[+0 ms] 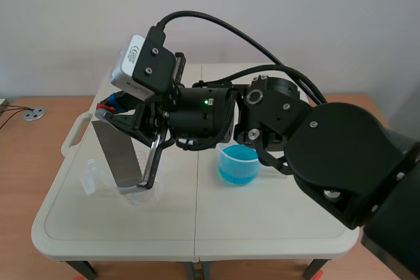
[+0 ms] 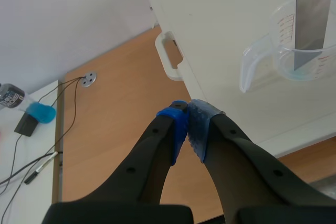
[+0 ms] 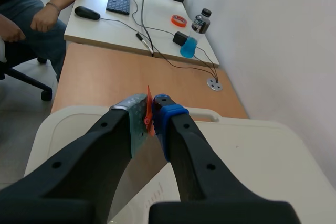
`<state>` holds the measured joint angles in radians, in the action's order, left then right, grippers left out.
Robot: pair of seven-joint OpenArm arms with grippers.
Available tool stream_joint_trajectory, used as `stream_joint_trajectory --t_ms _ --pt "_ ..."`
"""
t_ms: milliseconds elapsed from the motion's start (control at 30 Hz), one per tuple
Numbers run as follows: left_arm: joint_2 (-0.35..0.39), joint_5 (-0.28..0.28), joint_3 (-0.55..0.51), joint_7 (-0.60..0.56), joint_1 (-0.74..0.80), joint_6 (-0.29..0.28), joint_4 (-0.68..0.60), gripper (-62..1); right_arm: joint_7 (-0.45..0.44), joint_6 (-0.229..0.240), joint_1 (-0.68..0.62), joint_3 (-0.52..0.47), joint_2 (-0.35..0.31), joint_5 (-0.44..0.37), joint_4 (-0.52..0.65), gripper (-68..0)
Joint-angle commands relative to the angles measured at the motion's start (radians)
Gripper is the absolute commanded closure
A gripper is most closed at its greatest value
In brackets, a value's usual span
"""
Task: Hold the metal plate by the orange handle, dip it into the blue solution, take it out and point at it, then put the plate back in the beaker on the left.
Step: 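Return to the home posture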
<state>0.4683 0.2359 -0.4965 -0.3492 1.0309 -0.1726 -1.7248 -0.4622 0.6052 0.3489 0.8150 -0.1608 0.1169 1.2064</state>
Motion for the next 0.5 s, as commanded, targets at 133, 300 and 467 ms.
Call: stream_joint_trajectory --t_ms 133,300,467 --pt "-0.002 0.007 -0.005 -0.016 -0.001 0.002 -0.008 -3.1 -0.014 -0.015 -0.008 0.006 0.006 -0.006 0.007 -1.3" --pt "-0.002 0.007 -0.005 -0.017 -0.001 0.002 -0.008 -3.1 -0.011 -0.046 -0.020 0.006 0.006 0.012 0.003 -1.3" --pt "-0.002 0.007 -0.005 -0.017 -0.001 0.002 -0.008 -3.1 -0.013 -0.060 -0.020 0.006 0.006 0.012 -0.029 -1.3"
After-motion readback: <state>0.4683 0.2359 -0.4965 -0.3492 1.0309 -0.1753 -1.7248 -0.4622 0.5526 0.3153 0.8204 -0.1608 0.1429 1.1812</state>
